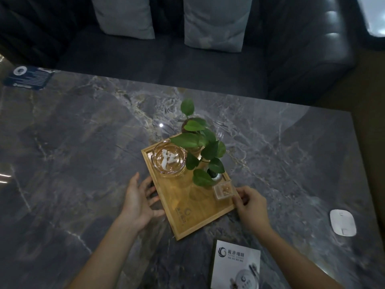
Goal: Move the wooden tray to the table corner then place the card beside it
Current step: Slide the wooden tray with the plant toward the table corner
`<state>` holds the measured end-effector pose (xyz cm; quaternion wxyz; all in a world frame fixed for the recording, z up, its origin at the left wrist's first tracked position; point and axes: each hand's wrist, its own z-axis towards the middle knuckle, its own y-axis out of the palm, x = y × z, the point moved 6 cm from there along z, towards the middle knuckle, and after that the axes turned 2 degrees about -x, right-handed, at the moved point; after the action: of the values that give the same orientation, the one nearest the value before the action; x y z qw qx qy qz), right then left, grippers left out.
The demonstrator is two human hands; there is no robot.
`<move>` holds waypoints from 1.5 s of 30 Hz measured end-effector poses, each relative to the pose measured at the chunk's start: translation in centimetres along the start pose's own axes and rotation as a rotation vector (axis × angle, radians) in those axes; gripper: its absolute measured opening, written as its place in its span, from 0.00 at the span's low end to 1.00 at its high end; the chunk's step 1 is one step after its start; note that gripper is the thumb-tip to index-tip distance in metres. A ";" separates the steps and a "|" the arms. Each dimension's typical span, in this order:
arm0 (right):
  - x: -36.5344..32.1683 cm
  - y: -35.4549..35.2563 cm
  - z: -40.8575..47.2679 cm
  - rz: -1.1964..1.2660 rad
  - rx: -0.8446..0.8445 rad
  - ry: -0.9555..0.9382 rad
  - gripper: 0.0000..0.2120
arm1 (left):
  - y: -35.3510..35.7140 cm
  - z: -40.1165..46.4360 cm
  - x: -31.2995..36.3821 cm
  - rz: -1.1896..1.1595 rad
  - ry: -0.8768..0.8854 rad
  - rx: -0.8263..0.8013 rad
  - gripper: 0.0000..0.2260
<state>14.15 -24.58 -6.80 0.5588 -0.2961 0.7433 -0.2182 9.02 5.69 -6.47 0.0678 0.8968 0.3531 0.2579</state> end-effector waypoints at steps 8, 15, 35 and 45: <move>1.1 -1.8 0.8 -0.015 0.039 0.008 0.07 | 2.8 0.5 -0.5 0.042 0.006 -0.022 0.29; 2.1 -4.3 1.4 0.008 0.075 0.026 0.11 | 5.9 1.1 -1.7 0.078 0.012 -0.070 0.27; 7.3 -10.0 3.1 -0.028 0.072 0.025 0.13 | 12.7 1.1 -6.1 0.049 -0.006 -0.084 0.26; 8.7 -11.4 3.7 -0.011 0.053 0.026 0.04 | 14.7 0.4 -7.4 0.059 0.014 -0.075 0.25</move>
<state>18.24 -38.84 -6.48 0.5557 -0.2825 0.7427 -0.2447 13.43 -10.10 -5.42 0.0912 0.9019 0.3169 0.2788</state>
